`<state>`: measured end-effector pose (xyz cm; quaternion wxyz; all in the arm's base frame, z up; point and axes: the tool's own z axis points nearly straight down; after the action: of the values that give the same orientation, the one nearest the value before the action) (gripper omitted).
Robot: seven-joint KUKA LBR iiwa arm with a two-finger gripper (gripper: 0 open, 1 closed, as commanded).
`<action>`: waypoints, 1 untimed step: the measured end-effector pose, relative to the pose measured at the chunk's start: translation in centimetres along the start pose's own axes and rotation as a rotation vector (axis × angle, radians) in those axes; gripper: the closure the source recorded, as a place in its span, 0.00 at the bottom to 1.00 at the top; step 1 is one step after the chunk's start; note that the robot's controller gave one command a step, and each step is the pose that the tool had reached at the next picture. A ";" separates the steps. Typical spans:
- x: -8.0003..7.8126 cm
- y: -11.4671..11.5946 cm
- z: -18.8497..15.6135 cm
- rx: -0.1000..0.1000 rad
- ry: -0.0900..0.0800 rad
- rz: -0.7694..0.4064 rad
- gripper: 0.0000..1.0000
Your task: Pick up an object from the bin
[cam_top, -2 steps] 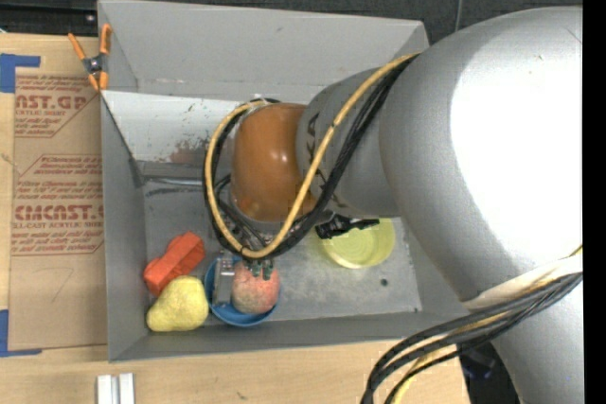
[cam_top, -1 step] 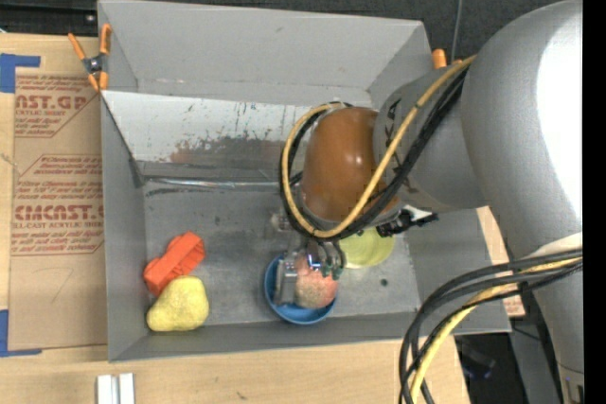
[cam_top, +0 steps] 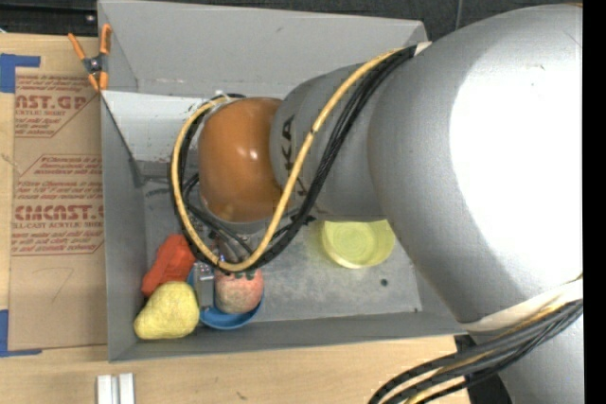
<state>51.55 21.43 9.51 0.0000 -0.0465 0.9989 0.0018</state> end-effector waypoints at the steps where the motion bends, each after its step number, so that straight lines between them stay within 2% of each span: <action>1: 4.0 -11.8 2.0 0.000 -0.006 0.017 1.00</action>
Offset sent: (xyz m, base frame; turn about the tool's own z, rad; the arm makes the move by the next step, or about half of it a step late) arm 0.0000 0.0000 0.0000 0.0000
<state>48.65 9.36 7.47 0.0032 -0.0380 0.9993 0.0018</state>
